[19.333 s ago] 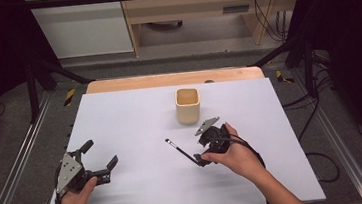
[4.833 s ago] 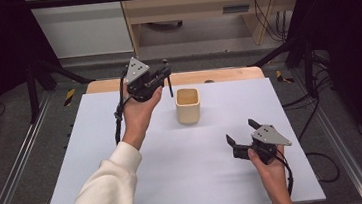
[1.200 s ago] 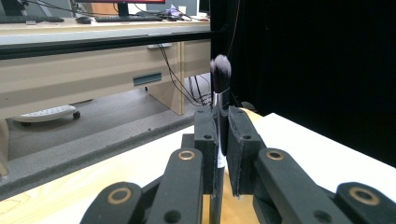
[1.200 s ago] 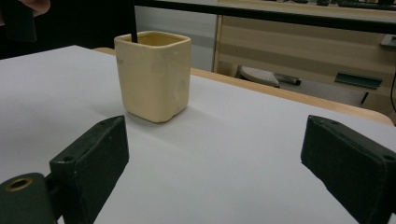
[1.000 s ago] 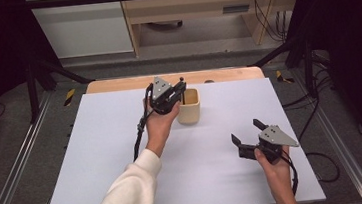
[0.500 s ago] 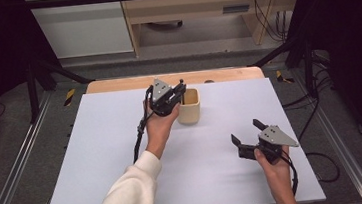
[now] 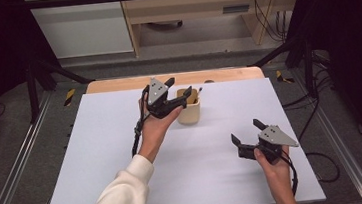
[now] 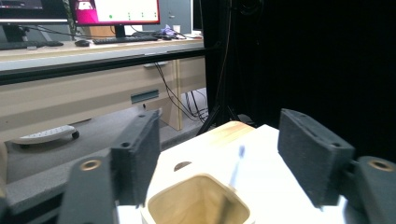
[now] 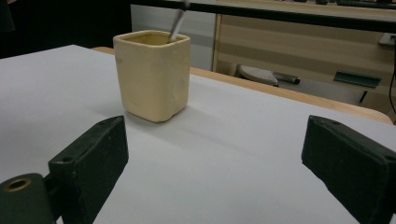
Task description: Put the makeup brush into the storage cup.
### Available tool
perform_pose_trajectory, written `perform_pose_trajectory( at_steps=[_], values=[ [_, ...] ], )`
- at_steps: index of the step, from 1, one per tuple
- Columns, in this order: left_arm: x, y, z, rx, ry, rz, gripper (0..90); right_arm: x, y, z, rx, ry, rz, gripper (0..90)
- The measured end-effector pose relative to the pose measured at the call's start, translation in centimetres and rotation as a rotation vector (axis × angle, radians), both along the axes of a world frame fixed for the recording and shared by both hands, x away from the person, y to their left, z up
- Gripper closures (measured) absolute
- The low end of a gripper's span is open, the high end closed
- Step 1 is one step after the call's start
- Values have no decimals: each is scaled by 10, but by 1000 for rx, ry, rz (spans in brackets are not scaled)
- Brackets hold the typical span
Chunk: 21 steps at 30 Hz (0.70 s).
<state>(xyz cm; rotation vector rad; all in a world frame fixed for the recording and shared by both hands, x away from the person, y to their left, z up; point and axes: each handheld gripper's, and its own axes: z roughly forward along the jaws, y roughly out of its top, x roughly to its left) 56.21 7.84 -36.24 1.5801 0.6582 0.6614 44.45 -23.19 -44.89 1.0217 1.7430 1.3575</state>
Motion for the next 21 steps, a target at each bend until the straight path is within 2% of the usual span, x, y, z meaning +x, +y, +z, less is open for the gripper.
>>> perform_pose_trajectory(
  at_steps=[5,11,17,21],
  values=[
    [-4,-6,0,21,-7,-32,209,0,0,0,0,0,-1,73],
    [-8,-11,-3,56,7,-64,156,0,0,0,0,1,-1,72],
    [-11,-13,-6,49,20,-79,138,0,0,0,-1,0,-2,70],
    [-13,-15,-9,63,30,-89,135,0,0,0,4,1,-5,65]
  ],
)
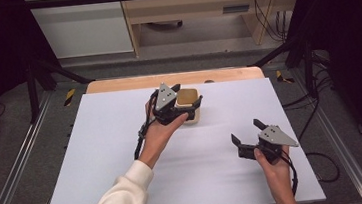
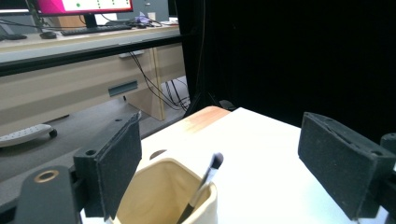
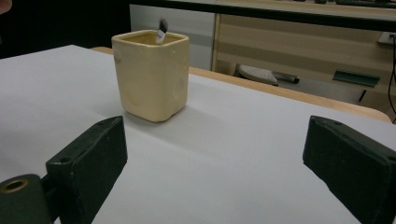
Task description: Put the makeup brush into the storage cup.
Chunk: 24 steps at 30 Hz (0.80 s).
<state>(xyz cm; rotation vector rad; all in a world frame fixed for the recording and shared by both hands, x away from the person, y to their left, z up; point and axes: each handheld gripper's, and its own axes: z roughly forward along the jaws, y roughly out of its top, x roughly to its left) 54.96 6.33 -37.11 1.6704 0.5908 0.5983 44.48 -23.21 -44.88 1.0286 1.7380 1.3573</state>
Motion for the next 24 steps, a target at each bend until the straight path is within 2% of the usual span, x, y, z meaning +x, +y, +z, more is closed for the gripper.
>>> perform_pose_trajectory(
  at_steps=[10,12,24],
  values=[
    [-7,-9,-2,21,14,-29,108,1,-1,1,35,19,-29,32],
    [-9,-11,-3,20,29,-38,102,1,-1,1,40,27,-30,32],
    [-22,-9,-8,22,49,-89,80,0,2,0,19,20,-22,32]
  ],
)
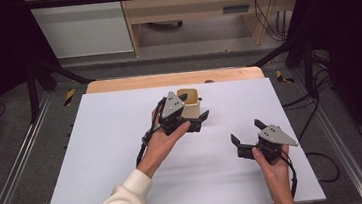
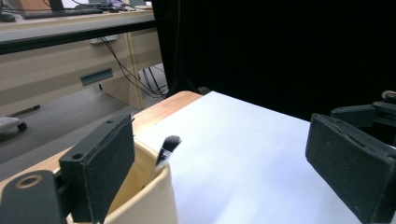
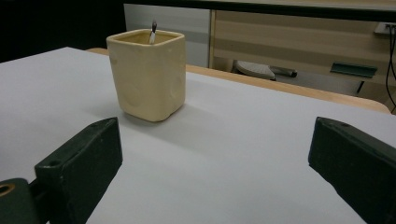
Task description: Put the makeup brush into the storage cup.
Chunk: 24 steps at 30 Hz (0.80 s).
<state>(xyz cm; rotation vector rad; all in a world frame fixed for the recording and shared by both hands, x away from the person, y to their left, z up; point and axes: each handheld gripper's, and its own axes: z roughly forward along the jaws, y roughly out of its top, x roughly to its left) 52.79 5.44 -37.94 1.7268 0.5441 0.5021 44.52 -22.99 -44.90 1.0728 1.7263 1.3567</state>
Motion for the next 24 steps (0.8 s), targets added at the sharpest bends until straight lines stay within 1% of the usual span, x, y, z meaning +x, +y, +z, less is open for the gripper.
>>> perform_pose_trajectory(
  at_steps=[5,8,13,15,18,24],
  values=[
    [-5,6,-1,4,4,-13,66,0,1,0,-6,4,0,32],
    [-7,9,-3,-3,8,-16,59,0,1,0,-7,6,-1,32],
    [-10,14,-6,7,7,-27,47,0,1,0,-12,4,-1,31],
    [-11,16,-8,19,3,-34,34,0,1,0,-12,3,-1,31],
    [-14,20,-10,18,9,-46,25,0,1,-1,-14,4,-1,31],
    [-20,26,-14,22,10,-51,18,0,3,-2,-42,6,3,32]
  ],
)
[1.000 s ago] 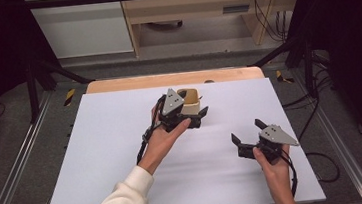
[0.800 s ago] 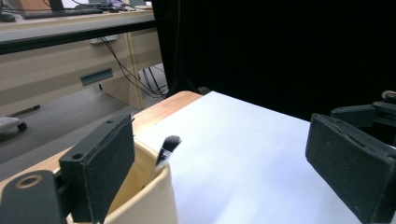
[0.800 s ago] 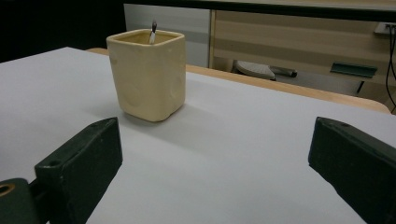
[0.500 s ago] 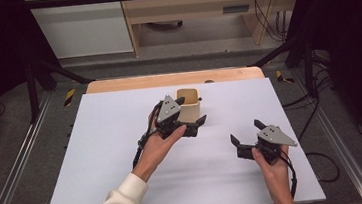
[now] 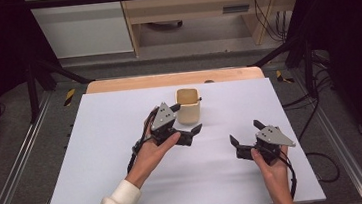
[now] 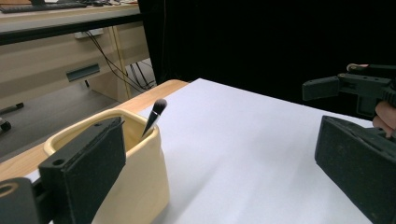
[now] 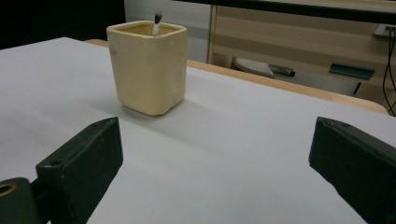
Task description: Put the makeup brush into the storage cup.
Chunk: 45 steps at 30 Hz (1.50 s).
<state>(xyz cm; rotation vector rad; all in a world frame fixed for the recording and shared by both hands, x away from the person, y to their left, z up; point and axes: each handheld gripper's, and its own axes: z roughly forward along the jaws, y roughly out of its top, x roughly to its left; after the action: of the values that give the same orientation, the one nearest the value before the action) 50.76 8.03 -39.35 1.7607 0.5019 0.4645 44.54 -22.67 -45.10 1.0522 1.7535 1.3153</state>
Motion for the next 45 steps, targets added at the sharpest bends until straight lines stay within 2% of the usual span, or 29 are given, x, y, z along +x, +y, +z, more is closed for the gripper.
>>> perform_pose_trajectory(
  at_steps=[19,45],
  values=[
    [-15,29,-15,18,-3,29,20,0,2,-2,-15,3,4,33],
    [-33,63,-27,40,-10,49,20,0,4,-2,-27,6,-1,33]
  ],
)
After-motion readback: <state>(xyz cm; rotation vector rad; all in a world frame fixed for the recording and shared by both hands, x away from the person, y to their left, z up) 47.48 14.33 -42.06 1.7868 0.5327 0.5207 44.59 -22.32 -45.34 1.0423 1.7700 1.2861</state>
